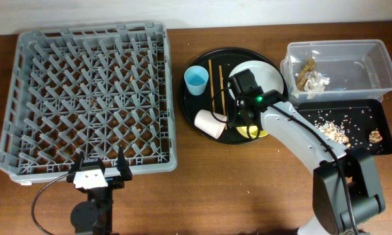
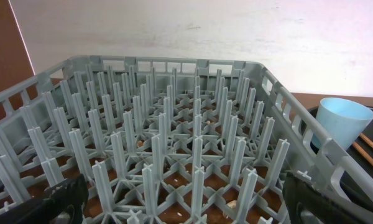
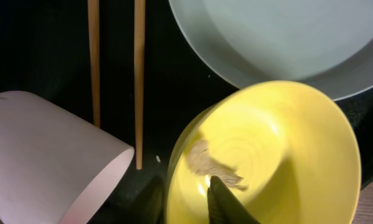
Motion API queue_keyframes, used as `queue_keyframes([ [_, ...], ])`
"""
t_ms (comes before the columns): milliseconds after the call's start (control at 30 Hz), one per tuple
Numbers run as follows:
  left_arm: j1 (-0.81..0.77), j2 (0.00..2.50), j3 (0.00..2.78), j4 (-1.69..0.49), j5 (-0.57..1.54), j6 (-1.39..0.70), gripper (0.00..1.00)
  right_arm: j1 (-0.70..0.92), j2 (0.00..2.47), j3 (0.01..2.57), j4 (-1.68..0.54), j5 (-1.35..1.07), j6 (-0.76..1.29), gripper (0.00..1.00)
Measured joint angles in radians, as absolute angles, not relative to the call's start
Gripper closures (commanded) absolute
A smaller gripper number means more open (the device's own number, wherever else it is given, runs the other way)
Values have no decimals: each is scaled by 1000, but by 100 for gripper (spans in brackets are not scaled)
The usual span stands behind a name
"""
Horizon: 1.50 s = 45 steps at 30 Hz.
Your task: Sort waste into correct bins and load items into the dishwasher rack
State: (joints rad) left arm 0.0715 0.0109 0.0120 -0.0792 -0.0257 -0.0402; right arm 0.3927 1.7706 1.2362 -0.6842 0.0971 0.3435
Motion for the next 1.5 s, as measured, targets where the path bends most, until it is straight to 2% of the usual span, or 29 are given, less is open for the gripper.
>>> queue_keyframes([
  [200, 72, 11, 12, -79, -26, -41, 0, 393, 1771, 1236, -684, 98, 342, 34],
  [300, 72, 11, 12, -79, -26, -40, 0, 393, 1771, 1236, -684, 98, 342, 26],
  [433, 72, 11, 12, -79, -26, -41, 0, 393, 1768, 1240, -707, 98, 341, 22],
  [533, 72, 11, 12, -79, -26, -40, 0, 393, 1717, 1244, -723, 97, 342, 14],
  [667, 72, 11, 12, -79, -26, -40, 0, 376, 1627, 1255, -759, 97, 343, 13],
  [800, 72, 11, 12, -79, -26, -40, 0, 282, 1599, 1256, -773, 7, 380, 11],
  [1000, 72, 11, 12, -79, -26, -41, 0, 343, 1598, 1257, -831, 52, 384, 10],
  [1233, 72, 11, 12, -79, -26, -40, 0, 354, 1590, 1257, -865, 98, 236, 10],
  [1333, 72, 11, 12, -79, -26, -40, 0, 346, 1540, 1257, -868, 121, 280, 9],
  [1400, 72, 11, 12, -79, -26, -40, 0, 308, 1483, 1257, -866, 139, 334, 2],
  [1500, 72, 11, 12, -79, -26, -41, 0, 292, 1399, 1257, -828, 100, 336, 4],
])
